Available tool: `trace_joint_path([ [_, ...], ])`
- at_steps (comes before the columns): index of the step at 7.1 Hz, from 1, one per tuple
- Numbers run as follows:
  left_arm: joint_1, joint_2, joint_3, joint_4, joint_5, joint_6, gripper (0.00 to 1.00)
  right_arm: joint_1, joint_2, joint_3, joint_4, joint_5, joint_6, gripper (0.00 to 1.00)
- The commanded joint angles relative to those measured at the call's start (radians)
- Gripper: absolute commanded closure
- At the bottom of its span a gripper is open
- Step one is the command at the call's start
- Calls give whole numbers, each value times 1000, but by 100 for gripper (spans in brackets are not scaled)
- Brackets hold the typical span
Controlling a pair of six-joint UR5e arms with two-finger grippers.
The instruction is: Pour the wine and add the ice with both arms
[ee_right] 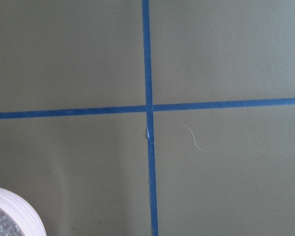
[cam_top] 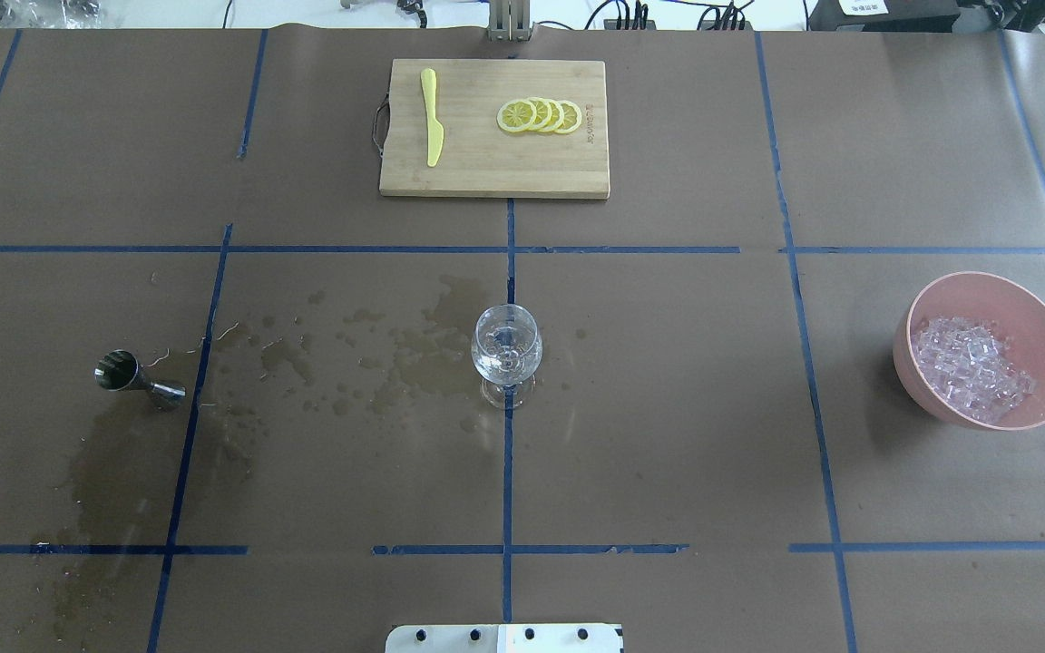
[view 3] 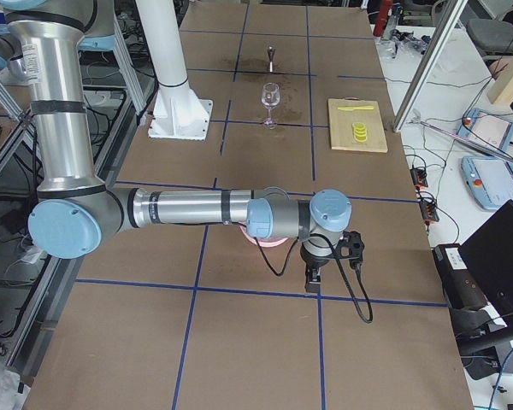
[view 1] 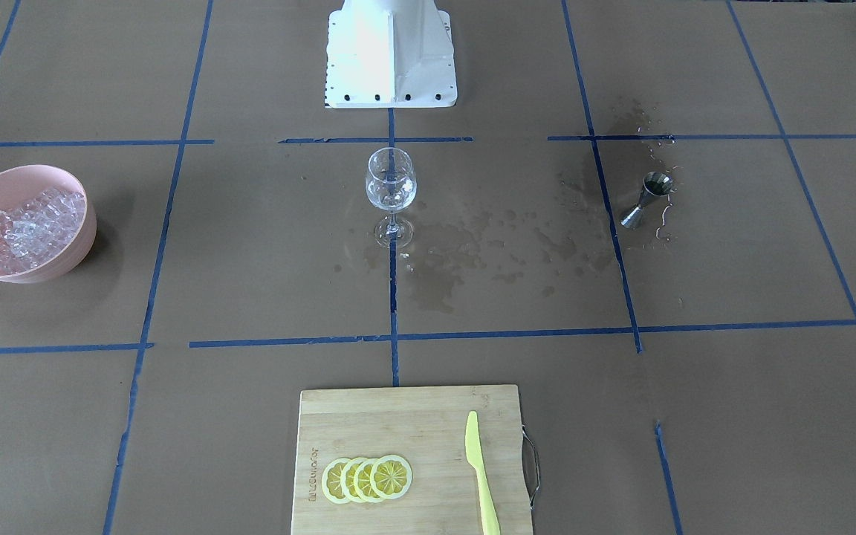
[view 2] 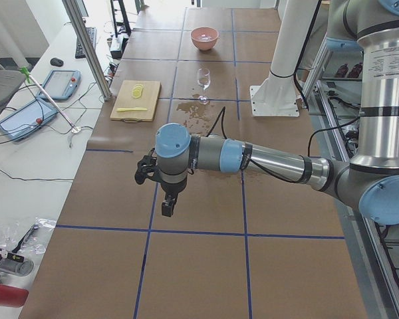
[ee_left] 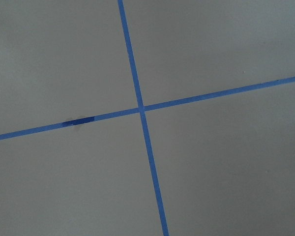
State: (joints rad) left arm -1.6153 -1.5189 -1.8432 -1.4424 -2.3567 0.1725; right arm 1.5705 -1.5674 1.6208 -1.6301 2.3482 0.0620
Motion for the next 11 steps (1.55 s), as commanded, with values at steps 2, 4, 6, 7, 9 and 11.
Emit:
trace_joint_path([
  [2, 43, 11, -11, -9, -10, 56, 0, -1, -52, 27, -5, 0, 1, 0],
  [4, 57, 17, -10, -7, -3, 58, 0, -1, -52, 25, -5, 8, 2, 0],
  [6, 75, 29, -10, -4, -6, 56, 0, -1, -49, 36, -2, 8, 4, 0],
  [7, 77, 29, -8, -4, -6, 54, 0, -1, -52, 33, 19, 8, 7, 0],
  [9, 124, 26, 4, -16, -9, 61, 0, -1, -72, 42, 29, 35, 2, 0],
  [11, 124, -56, 25, -48, -13, 44, 0, -1, -85, 33, 32, 111, 1, 0],
])
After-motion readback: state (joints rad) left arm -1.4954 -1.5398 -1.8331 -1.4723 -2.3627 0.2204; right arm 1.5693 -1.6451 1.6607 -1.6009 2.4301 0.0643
